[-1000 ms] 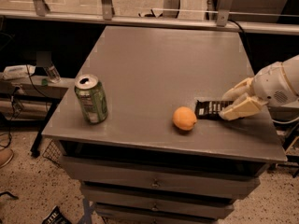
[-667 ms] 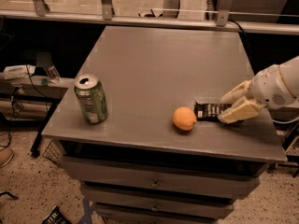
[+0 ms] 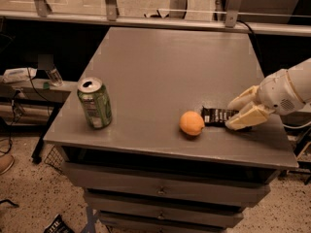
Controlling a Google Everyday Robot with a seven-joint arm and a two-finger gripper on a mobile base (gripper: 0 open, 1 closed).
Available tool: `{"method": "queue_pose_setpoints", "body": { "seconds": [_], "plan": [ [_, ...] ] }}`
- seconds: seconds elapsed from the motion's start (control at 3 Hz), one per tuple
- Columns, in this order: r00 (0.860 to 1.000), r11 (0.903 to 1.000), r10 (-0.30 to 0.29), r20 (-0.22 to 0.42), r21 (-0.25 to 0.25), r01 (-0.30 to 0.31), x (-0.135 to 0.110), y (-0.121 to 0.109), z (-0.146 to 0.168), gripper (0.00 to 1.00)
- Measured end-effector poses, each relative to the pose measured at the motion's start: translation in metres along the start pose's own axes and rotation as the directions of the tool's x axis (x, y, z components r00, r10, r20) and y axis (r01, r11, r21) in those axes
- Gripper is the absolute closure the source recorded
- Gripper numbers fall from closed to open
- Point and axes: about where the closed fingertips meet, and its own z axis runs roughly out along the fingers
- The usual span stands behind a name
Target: Move rxbar chocolate near orange
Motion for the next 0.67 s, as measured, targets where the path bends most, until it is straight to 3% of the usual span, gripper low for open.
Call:
{"method": "queue_pose_setpoints", "body": {
  "seconds": [0.67],
  "plan": [
    [1.0, 1.0, -0.003, 0.0, -0.006, 0.003, -0.0015, 0.0009, 0.003, 0.13]
  ]
}}
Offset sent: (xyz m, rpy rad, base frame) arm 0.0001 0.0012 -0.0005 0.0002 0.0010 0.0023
